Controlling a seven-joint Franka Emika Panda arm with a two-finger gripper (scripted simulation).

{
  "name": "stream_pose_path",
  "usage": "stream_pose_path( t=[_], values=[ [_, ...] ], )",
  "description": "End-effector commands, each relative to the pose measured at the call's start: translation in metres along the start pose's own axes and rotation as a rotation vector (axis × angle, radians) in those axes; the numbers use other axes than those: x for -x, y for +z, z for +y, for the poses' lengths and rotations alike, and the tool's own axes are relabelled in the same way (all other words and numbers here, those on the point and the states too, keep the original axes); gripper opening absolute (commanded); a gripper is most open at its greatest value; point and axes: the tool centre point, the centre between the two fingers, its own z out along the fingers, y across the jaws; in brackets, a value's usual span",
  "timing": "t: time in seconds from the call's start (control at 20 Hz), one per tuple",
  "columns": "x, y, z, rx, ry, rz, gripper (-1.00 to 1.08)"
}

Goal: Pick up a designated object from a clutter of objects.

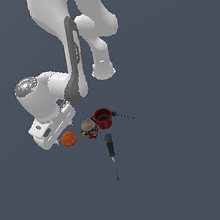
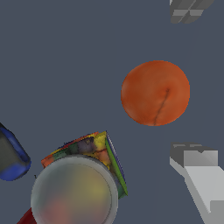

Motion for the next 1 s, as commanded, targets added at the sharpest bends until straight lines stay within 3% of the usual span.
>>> stream_pose_path(
  t=[0.0,0.85,0.9,0.95],
  values=[
    [0.000,0.000,0.000,0.000,-0.001,0.000,1.00],
    [0.000,0.050,0.000,0.001,-0.004,0.000,1.00],
    [0.000,0.050,0.000,0.001,-0.004,0.000,-1.00],
    [0.000,0.050,0.000,0.001,-0.004,0.000,-1.00]
  ],
)
